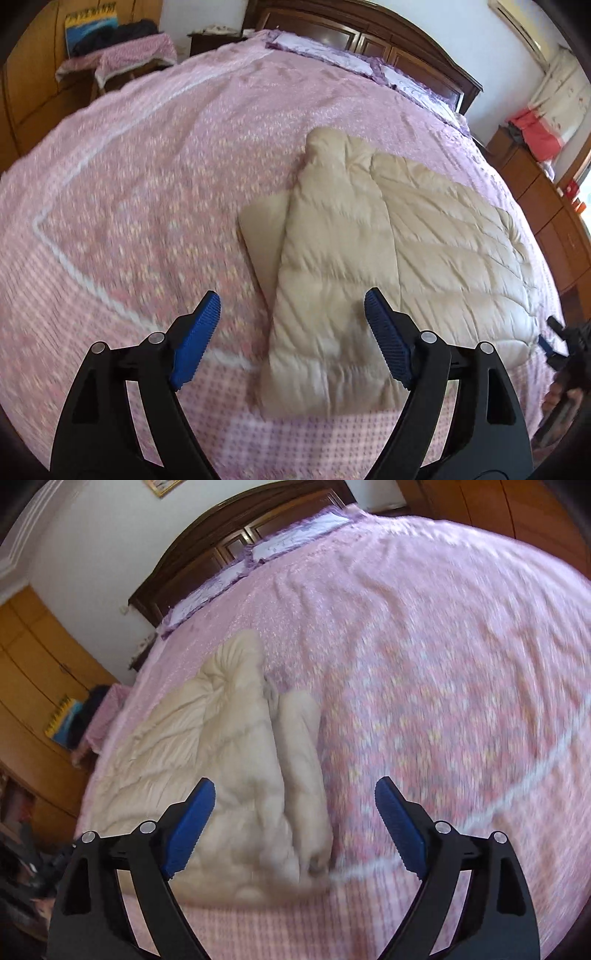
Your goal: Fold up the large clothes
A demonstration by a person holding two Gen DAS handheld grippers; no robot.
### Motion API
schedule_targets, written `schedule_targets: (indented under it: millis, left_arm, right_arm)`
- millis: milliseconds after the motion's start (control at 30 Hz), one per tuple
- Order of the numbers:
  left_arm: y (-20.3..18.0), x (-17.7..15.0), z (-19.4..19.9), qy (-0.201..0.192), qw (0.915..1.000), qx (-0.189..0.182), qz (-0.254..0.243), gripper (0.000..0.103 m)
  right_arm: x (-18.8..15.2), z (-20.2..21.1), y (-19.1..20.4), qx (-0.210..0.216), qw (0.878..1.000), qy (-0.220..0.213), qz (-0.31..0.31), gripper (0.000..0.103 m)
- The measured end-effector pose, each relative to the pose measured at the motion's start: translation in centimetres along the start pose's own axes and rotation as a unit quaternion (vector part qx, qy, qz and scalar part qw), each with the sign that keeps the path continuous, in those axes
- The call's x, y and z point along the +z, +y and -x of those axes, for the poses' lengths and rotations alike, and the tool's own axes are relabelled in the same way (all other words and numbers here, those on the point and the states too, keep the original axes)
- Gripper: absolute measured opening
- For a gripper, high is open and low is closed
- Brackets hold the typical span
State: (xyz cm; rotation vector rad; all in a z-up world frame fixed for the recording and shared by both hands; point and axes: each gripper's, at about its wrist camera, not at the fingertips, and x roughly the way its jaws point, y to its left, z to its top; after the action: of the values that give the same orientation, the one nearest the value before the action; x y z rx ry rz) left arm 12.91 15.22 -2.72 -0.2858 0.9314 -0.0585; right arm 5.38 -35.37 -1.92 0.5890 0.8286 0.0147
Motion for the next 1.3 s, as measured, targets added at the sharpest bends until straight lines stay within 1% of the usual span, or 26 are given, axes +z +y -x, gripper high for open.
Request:
schedule_targets:
  millis: [133,300,400,467,567,600,667,700,733,767,800,833,867,933,1033,1133,1233,1300]
  left_arm:
    - [-0.5,-1.0,-0.6,0.009,0.9997,-0.022,0.012,0.080]
    - [-0.8,-1.5,-1.9,0.017,0.9990,-0.032,0.028,0.080]
    - [-0.7,-1.6,-2.8,0.027,0.9965,-0.059,0.054,0.080]
    - [-0.5,-1.5,-3.5,0.038,0.9931,-0.081,0.075,0.080]
    - [-0.8,-1.3,-4.0,0.043,0.9913,-0.094,0.081,0.080]
    - [-0.9,-1.3,-4.1,0.044,0.9910,-0.097,0.081,0.077]
    - [-1.0,-1.2,-4.2,0.045,0.9902,-0.103,0.084,0.065]
    - [-1.0,-1.3,-4.2,0.044,0.9903,-0.098,0.088,0.056]
    - [-0.9,-1.3,-4.3,0.050,0.9892,-0.100,0.094,0.048]
    - [-0.8,-1.3,-4.3,0.053,0.9887,-0.100,0.099,0.044]
    - [-0.8,-1.2,-4.2,0.054,0.9882,-0.101,0.101,0.036]
    - [-1.0,-1.2,-3.9,0.055,0.9878,-0.104,0.102,0.029]
    - [-1.2,-1.1,-3.5,0.055,0.9881,-0.104,0.099,0.027]
    - [-1.4,-1.1,-2.6,0.058,0.9886,-0.103,0.093,0.023]
    - [-1.6,-1.4,-1.3,0.070,0.9871,-0.108,0.095,0.023]
    - [-1.8,-2.5,0.2,0.079,0.9853,-0.117,0.096,0.023]
    - [-1.7,-4.1,1.6,0.090,0.9856,-0.116,0.083,0.023]
    - [-1.9,-5.3,2.6,0.098,0.9861,-0.116,0.066,0.023]
  right_arm:
    - [-1.5,-0.5,0.4,0.014,1.000,0.020,0.002,0.087]
    - [-1.9,-2.3,0.6,0.021,0.999,0.042,-0.009,0.087]
    - [-1.7,-3.5,0.5,0.032,0.998,0.050,-0.014,0.087]
    - [-1.4,-4.2,0.5,0.042,0.997,0.056,-0.018,0.087]
    - [-1.0,-5.0,0.7,0.058,0.996,0.065,-0.025,0.087]
    - [-0.8,-5.3,0.8,0.061,0.996,0.067,-0.025,0.087]
    - [-0.7,-5.5,1.1,0.068,0.995,0.071,-0.022,0.087]
    - [-0.7,-5.5,1.2,0.070,0.995,0.072,-0.021,0.082]
    - [-0.7,-5.5,1.2,0.074,0.994,0.075,-0.021,0.072]
    - [-0.7,-5.5,1.1,0.088,0.993,0.080,-0.026,0.068]
    - [-0.6,-5.5,1.2,0.102,0.991,0.082,-0.031,0.055]
    - [-0.6,-5.2,1.0,0.109,0.990,0.083,-0.034,0.047]
    - [-0.5,-4.8,1.0,0.115,0.989,0.082,-0.034,0.043]
    - [-0.3,-3.9,1.2,0.124,0.989,0.079,-0.031,0.032]
    - [0.0,-2.4,1.4,0.133,0.988,0.077,-0.029,0.027]
    - [0.0,0.0,1.4,0.139,0.987,0.074,-0.030,0.026]
    - [-0.5,1.8,1.1,0.138,0.987,0.077,-0.025,0.026]
    - [-1.1,3.0,0.9,0.130,0.988,0.080,-0.019,0.026]
